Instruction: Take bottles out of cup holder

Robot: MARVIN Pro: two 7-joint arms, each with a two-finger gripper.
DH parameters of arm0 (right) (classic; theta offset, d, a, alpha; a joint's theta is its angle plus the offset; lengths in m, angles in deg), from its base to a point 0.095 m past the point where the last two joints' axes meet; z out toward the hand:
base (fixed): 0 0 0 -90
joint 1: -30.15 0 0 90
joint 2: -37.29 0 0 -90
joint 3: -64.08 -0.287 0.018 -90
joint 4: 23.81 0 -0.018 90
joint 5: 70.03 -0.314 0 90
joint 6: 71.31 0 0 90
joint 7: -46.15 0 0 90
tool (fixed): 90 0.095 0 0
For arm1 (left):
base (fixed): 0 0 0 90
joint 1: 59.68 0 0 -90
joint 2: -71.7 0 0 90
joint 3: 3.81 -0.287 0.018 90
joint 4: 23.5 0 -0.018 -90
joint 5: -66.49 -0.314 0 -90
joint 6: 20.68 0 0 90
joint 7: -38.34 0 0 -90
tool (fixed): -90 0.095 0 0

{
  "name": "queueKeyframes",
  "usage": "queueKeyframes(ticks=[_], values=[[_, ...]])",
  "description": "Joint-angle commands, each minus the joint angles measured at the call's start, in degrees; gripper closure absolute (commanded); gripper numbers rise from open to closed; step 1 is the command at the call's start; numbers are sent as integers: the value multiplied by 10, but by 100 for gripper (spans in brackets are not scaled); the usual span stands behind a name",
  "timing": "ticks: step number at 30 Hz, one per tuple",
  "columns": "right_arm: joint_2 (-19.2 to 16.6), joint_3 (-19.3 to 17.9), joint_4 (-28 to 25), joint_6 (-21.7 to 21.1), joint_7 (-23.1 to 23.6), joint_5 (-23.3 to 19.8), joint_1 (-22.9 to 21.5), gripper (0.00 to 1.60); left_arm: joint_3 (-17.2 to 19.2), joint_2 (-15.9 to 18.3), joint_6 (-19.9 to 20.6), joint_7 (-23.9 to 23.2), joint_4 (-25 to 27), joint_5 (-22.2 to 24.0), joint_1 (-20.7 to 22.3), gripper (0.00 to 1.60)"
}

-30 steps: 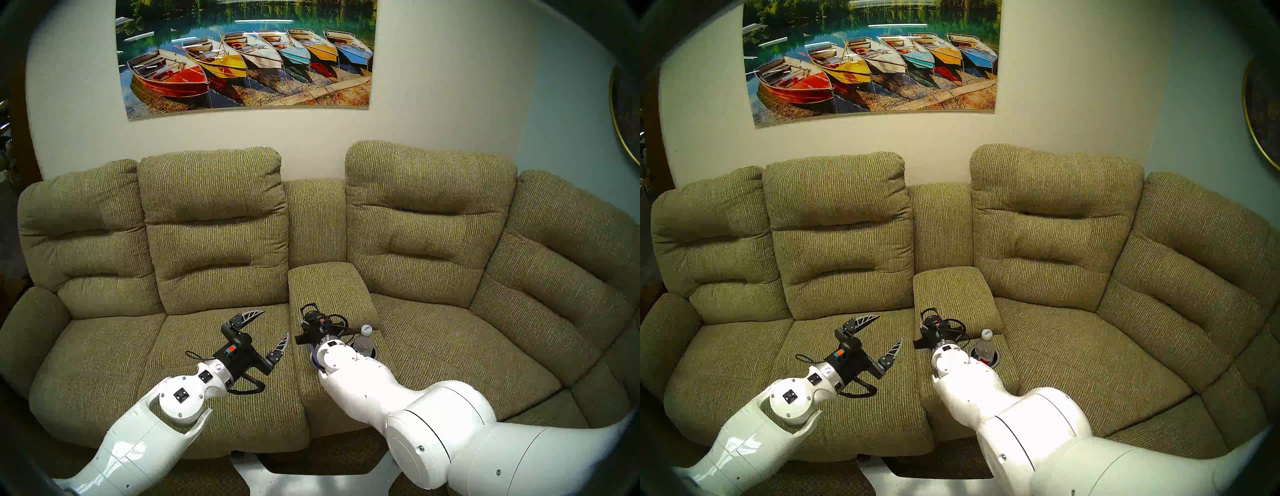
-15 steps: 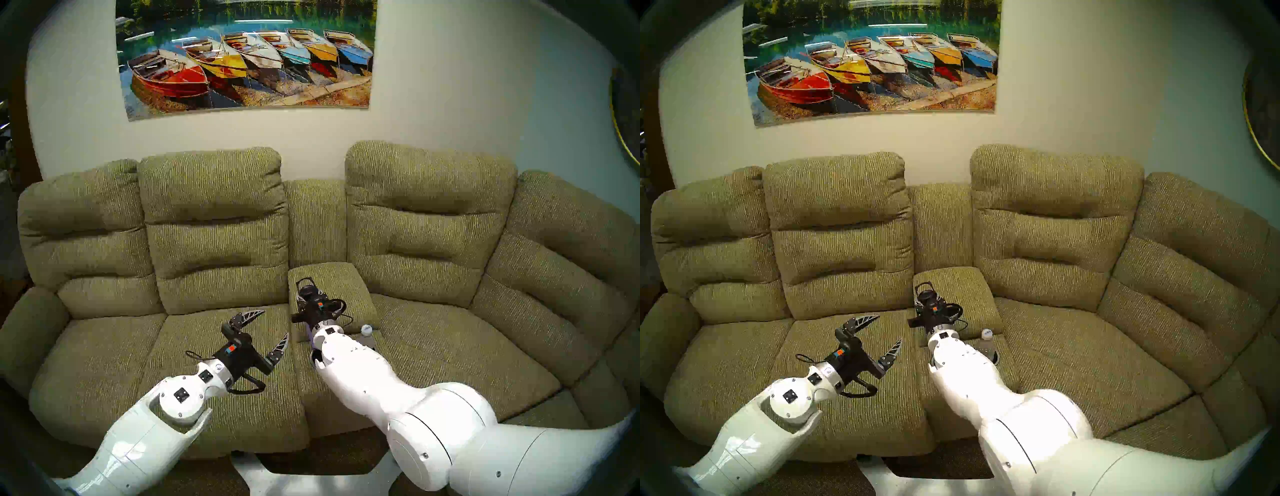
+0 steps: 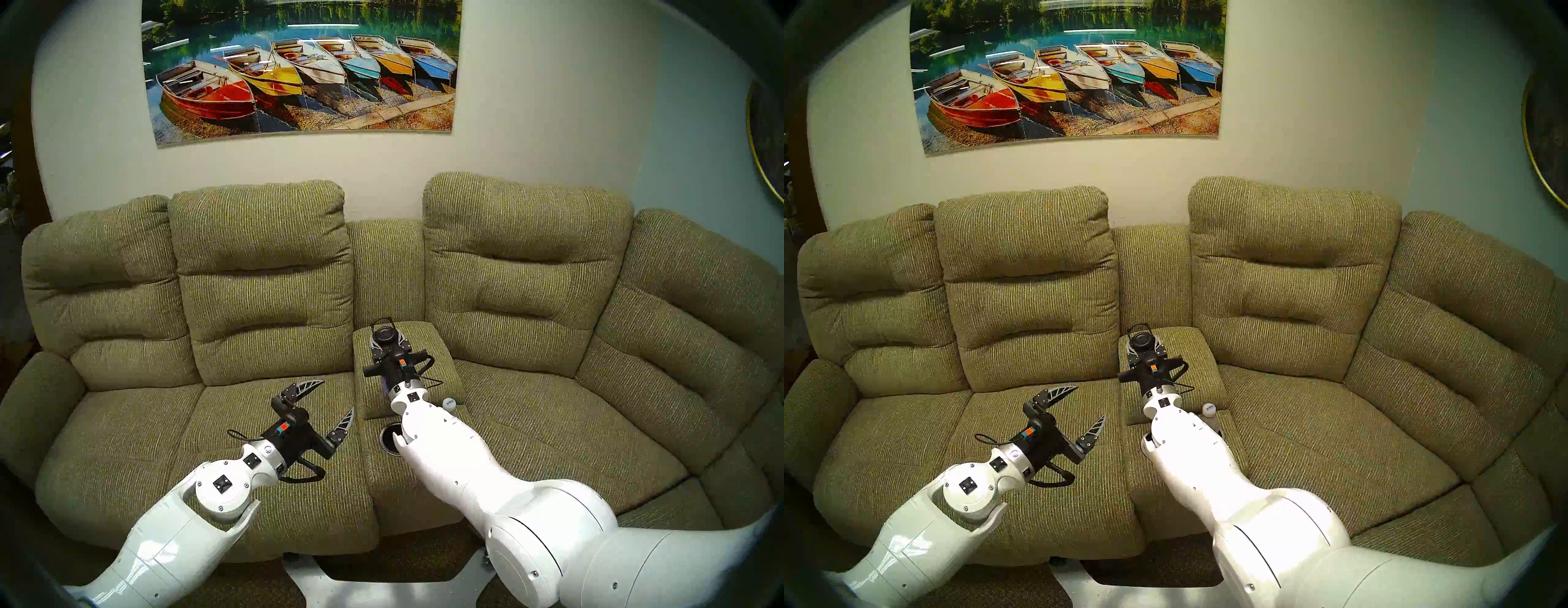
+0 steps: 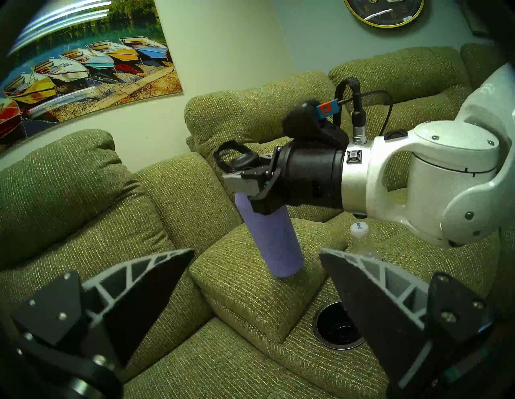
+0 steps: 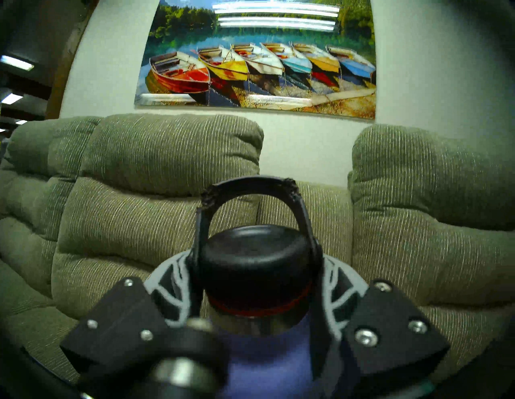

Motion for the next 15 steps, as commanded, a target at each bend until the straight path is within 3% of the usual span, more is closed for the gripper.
queueKeyframes(ticks=[1, 15], values=[[-19, -8, -64, 35, -27, 7, 4, 160, -1, 0, -4, -1, 10, -1, 2, 0], [-77, -47, -155, 45, -88, 30, 48, 160, -2, 0, -4, 0, 9, 0, 3, 0]])
